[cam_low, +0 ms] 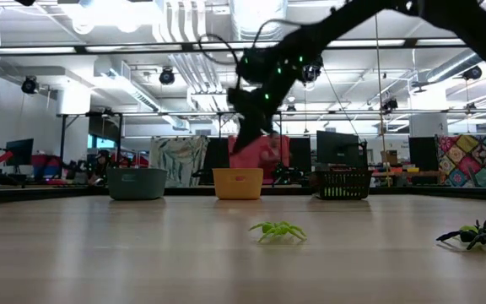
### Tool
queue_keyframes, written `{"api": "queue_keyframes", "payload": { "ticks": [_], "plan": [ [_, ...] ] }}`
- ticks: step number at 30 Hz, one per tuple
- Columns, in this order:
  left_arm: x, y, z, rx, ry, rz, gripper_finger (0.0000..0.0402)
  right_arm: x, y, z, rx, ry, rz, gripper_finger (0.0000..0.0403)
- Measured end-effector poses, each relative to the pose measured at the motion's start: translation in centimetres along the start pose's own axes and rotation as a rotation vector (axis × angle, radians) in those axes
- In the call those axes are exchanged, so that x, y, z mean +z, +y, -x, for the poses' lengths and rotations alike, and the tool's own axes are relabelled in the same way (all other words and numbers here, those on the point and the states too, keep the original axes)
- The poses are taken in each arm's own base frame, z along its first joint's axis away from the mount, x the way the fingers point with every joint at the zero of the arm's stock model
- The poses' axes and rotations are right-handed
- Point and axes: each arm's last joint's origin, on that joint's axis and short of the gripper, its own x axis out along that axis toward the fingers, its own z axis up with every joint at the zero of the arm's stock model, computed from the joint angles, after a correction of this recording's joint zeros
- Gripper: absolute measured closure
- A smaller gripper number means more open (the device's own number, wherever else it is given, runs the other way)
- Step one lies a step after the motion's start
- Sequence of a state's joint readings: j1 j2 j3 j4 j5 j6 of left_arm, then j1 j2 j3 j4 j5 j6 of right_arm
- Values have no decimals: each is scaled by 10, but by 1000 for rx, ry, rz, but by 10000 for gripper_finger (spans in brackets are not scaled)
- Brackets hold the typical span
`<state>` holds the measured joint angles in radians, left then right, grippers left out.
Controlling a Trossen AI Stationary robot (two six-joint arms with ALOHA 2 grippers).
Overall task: Sort Halloween decoration
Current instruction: Put the black spider toy into the orange bin, then put the green spider toy into the black bin
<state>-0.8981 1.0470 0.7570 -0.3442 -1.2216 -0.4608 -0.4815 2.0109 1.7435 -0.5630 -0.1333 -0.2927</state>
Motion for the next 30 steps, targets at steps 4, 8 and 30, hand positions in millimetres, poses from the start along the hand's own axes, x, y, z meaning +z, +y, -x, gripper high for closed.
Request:
{"api": "queue_keyframes", "payload": {
  "ticks": [4, 8, 30],
  "plan": [
    [-1, 1, 0, 4, 4, -11, 362, -17, -21, -19, 9, 43, -51, 394],
    [-1, 0, 0, 4, 5, -7, 362, -24, -31, -30, -3, 49, -77, 394],
    [-1, 1, -2, 12, 4, 89, 362, -17, -27, -2, 8, 63, -209, 314]
  ]
}}
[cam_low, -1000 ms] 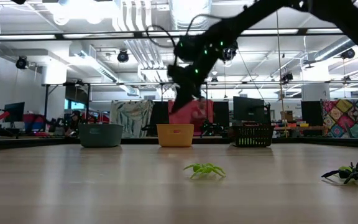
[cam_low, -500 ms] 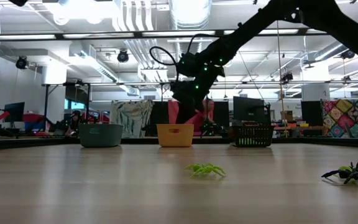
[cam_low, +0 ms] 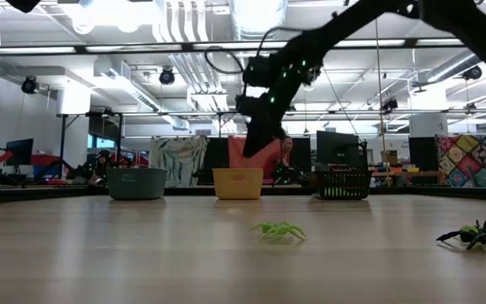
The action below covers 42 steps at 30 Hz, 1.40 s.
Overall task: Sort Halloween decoration
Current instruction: Put the green spider toy into the black bin
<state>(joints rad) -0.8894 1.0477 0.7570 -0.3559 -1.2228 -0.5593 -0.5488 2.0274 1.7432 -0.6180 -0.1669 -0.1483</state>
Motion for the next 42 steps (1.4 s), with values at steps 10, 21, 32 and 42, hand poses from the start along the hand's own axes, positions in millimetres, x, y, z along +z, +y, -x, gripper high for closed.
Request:
{"api": "queue_keyframes", "payload": {
  "ticks": [10, 21, 32, 42],
  "plan": [
    [1, 0, -2, 12, -2, 19, 362, -4, 82, 90, 122, 129, 0, 323],
    [-19, -25, -18, -39, 69, -42, 362, -57, 206, 161, 309, 72, 143, 334],
    [-37, -55, -56, -186, 159, -102, 362, -128, 287, 168, 383, -94, 16, 335],
    [-63, -67, -107, -224, 211, -108, 362, -177, 322, 130, 357, 98, -332, 339]
  ]
}}
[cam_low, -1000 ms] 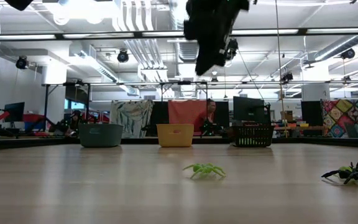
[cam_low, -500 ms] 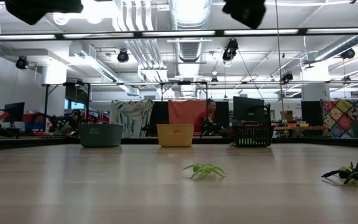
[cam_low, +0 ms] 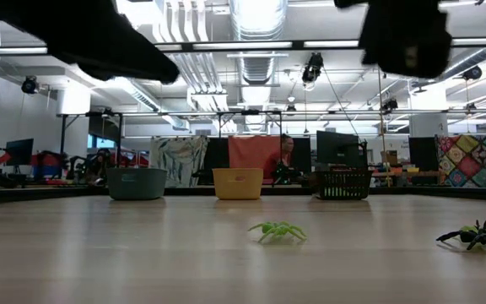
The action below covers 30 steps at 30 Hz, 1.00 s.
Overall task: Sort Halloween decoration
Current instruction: Put the green spider toy into the black bin
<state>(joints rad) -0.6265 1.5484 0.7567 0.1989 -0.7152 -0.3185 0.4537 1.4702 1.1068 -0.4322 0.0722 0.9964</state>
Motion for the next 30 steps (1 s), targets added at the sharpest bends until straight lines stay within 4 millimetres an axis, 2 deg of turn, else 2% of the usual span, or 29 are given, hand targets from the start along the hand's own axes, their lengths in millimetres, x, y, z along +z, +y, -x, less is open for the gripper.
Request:
{"api": "queue_keyframes", "payload": {
  "ticks": [5, 11, 15, 19, 26, 30],
  "plan": [
    [-7, -4, -23, -40, -25, 21, 362, -16, -10, -26, -88, 52, -156, 339],
    [-16, -18, -47, -65, 10, -67, 362, -25, -15, -55, -163, 96, -140, 330],
    [-17, -31, -62, -71, 15, -160, 362, -28, -13, -72, -175, 130, 78, 320],
    [-20, -41, -76, -82, 26, -230, 362, -39, -8, -86, -182, 151, 310, 314],
    [-34, -49, -91, -123, 61, -274, 362, -62, 3, -102, -204, -3, 606, 312],
    [-37, -49, -95, -147, 70, -271, 362, -67, 9, -106, -202, -100, 692, 315]
  ]
}}
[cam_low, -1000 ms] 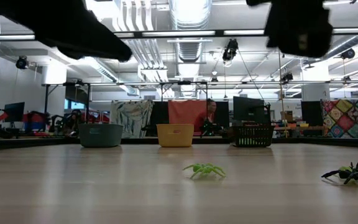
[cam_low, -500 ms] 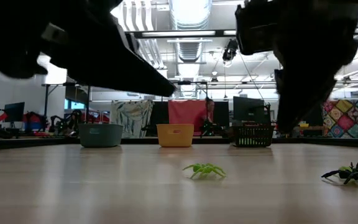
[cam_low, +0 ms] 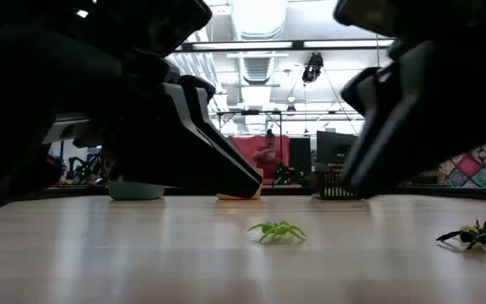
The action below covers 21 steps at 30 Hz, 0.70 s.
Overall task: Sort Halloween decoration
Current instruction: Put the green spider toy into the black bin
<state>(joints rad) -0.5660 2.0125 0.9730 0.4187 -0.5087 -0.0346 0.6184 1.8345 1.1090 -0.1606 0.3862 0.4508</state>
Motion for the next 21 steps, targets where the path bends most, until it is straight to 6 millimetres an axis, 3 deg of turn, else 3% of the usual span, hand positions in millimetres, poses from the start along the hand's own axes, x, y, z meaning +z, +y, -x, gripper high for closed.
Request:
{"api": "queue_keyframes", "payload": {
  "ticks": [8, 15, 21],
  "plan": [
    [-7, 7, -11, -28, 20, 23, 362, 1, 1, -11, -34, -69, 24, 320],
    [-16, 6, -18, -22, 42, 31, 362, 1, -2, -16, -43, -79, 11, 286],
    [-19, 7, -19, -19, 47, 63, 362, -3, -5, -33, -8, -80, -9, 255]
  ]
}}
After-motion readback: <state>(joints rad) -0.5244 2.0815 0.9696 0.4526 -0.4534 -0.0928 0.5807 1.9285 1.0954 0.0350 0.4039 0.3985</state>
